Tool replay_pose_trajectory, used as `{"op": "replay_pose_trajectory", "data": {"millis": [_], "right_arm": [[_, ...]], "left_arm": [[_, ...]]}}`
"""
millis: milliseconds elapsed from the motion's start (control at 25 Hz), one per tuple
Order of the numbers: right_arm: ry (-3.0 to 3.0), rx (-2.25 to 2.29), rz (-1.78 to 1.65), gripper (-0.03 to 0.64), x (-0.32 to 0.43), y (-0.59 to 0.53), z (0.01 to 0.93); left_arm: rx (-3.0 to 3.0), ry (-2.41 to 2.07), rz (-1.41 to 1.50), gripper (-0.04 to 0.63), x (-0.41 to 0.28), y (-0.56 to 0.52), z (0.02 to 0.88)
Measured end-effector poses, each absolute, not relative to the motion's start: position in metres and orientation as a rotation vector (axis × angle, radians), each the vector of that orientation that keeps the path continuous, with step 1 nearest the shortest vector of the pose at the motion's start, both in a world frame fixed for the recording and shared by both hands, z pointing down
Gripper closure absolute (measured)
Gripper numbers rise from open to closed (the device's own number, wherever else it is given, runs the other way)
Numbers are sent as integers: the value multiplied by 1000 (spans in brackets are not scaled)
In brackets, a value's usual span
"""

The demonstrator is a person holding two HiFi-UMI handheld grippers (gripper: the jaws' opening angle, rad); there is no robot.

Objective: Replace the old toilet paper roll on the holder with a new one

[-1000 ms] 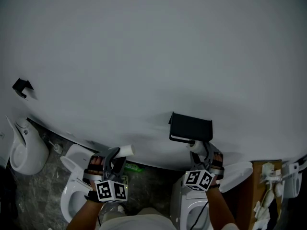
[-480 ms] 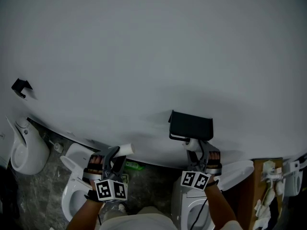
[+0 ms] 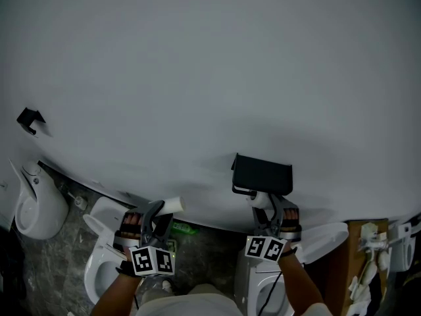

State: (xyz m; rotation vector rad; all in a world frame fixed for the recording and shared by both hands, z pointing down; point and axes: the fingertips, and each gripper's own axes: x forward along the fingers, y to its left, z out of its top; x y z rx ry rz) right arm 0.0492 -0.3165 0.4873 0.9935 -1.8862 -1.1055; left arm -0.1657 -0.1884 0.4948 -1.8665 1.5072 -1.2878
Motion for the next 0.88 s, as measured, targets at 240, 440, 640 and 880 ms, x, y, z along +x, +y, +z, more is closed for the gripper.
{"op": "replay_pose_trajectory", "data": {"millis": [240,440,640,880], "right_arm": [[-1884,967,-1132,316,43,-314,487],[-1876,951,-1147,317,38,-312,488],[-1877,918,-1172,317,26,-310,488],[-1888,884,-1195,317,10,-302,490]], "left_arm": [[-1870,1511,-1287,414,-164,-187,495],[-1868,1511,-1283,414,-166,-186,495],[-1869,1517,-1278,414,-168,-183,495],[-1858,1534,-1275,414,-174,-177,492]]}}
